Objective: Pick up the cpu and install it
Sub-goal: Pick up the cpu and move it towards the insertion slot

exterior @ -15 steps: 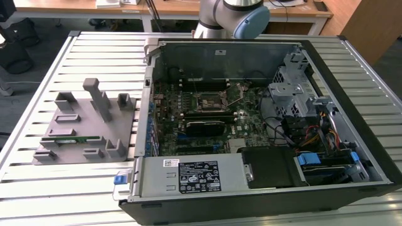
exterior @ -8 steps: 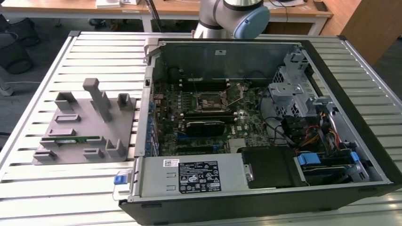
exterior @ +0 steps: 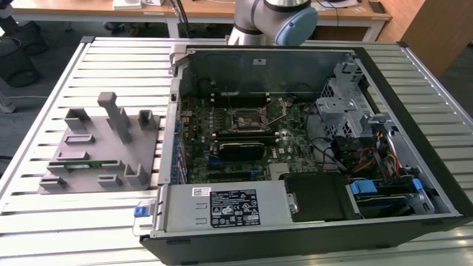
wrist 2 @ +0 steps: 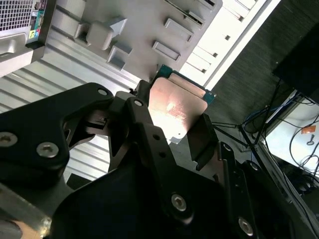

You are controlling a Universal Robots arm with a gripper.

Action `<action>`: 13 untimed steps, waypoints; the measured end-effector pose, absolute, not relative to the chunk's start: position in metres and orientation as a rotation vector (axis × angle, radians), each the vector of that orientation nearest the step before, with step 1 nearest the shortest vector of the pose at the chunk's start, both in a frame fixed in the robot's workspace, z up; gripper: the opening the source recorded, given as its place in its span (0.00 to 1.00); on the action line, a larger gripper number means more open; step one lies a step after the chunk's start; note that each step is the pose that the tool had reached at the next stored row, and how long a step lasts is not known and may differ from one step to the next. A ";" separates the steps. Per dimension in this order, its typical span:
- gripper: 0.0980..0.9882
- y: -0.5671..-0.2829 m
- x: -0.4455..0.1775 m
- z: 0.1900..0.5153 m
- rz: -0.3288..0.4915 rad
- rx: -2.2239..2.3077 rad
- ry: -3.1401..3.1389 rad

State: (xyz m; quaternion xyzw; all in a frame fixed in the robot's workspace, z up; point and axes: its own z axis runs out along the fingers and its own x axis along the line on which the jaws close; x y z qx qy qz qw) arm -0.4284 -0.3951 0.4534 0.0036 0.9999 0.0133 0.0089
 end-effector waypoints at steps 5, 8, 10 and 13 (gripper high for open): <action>0.50 -0.395 -0.414 0.453 0.041 0.011 3.124; 0.50 -0.395 -0.407 0.453 0.041 0.012 3.124; 0.50 -0.395 -0.402 0.453 0.041 0.011 3.124; 0.50 -0.395 -0.394 0.453 0.041 0.011 3.124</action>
